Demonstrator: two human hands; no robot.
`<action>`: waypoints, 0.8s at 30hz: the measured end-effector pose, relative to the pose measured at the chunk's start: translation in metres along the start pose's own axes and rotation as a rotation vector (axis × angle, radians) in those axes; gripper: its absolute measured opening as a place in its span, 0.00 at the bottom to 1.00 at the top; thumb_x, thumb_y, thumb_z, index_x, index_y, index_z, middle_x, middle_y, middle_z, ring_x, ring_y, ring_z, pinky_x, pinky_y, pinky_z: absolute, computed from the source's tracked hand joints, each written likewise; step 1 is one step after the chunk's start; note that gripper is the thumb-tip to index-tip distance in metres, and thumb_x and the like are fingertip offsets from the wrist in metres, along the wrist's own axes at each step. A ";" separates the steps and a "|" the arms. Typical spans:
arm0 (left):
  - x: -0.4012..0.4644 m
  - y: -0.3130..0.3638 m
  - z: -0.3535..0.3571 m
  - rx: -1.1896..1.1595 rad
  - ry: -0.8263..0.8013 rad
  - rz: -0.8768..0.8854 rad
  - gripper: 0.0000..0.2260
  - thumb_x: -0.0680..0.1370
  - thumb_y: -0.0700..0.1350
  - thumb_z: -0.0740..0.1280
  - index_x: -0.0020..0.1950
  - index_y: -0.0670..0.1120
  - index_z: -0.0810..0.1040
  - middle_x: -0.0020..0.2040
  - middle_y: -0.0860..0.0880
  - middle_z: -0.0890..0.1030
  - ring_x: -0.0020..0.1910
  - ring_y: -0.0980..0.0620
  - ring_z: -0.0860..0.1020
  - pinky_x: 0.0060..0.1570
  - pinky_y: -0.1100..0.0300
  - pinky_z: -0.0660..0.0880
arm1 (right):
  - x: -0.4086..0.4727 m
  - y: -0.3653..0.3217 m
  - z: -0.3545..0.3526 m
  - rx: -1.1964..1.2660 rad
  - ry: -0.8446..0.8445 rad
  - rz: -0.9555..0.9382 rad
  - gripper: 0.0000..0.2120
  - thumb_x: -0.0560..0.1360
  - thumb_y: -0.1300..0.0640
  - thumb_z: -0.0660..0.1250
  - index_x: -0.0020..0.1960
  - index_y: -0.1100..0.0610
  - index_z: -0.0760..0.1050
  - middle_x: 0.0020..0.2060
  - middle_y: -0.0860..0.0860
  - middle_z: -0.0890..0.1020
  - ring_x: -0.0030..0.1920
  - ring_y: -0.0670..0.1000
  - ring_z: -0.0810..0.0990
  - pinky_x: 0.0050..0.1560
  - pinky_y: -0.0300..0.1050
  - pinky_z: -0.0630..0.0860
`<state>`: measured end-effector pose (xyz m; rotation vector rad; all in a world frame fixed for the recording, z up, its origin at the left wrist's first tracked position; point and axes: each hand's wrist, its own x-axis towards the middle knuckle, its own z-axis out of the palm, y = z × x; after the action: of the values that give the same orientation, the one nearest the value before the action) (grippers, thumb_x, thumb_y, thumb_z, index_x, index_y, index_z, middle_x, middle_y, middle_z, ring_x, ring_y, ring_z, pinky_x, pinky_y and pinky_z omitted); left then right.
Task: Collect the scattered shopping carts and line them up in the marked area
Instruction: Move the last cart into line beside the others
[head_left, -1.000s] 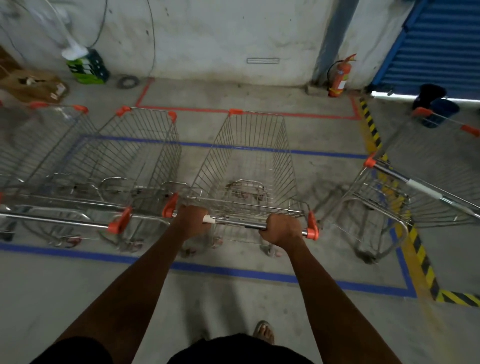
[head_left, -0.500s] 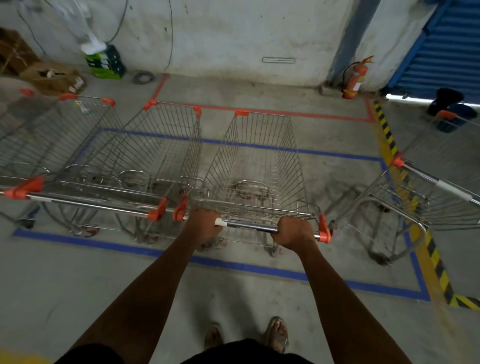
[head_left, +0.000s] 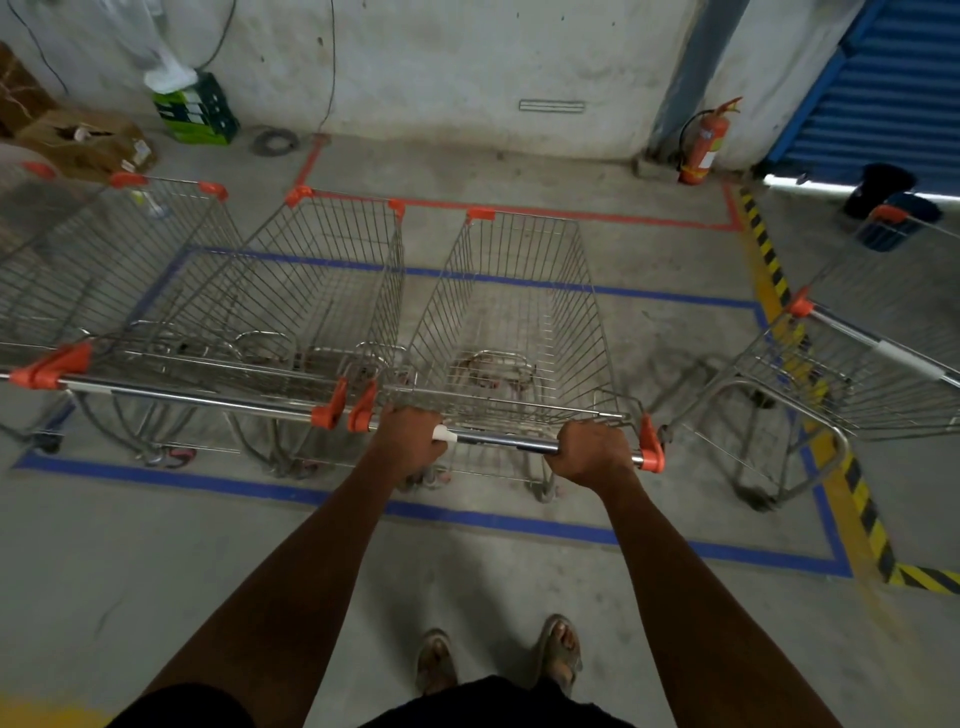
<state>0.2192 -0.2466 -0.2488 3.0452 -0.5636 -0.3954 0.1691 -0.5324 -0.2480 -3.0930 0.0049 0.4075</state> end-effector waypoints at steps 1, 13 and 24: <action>-0.001 -0.002 0.000 -0.004 0.003 0.000 0.14 0.79 0.55 0.68 0.61 0.50 0.80 0.57 0.48 0.84 0.60 0.46 0.80 0.64 0.52 0.69 | 0.000 -0.002 0.000 -0.002 0.006 -0.006 0.17 0.76 0.38 0.64 0.48 0.52 0.79 0.43 0.50 0.83 0.46 0.54 0.84 0.44 0.43 0.68; -0.006 -0.011 -0.002 -0.062 -0.009 -0.006 0.14 0.79 0.54 0.69 0.61 0.49 0.80 0.56 0.48 0.84 0.58 0.47 0.81 0.64 0.53 0.71 | 0.000 -0.012 0.000 0.012 0.006 -0.025 0.19 0.77 0.37 0.63 0.50 0.53 0.79 0.44 0.51 0.84 0.47 0.54 0.84 0.44 0.44 0.71; -0.009 -0.014 -0.003 -0.057 -0.008 0.007 0.14 0.79 0.55 0.69 0.60 0.49 0.80 0.55 0.48 0.84 0.57 0.47 0.81 0.63 0.52 0.73 | -0.004 -0.017 -0.003 0.003 0.018 -0.022 0.18 0.76 0.38 0.63 0.47 0.53 0.79 0.42 0.51 0.84 0.45 0.54 0.85 0.47 0.46 0.78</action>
<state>0.2162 -0.2306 -0.2441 2.9874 -0.5536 -0.4167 0.1660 -0.5158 -0.2439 -3.0903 -0.0284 0.3788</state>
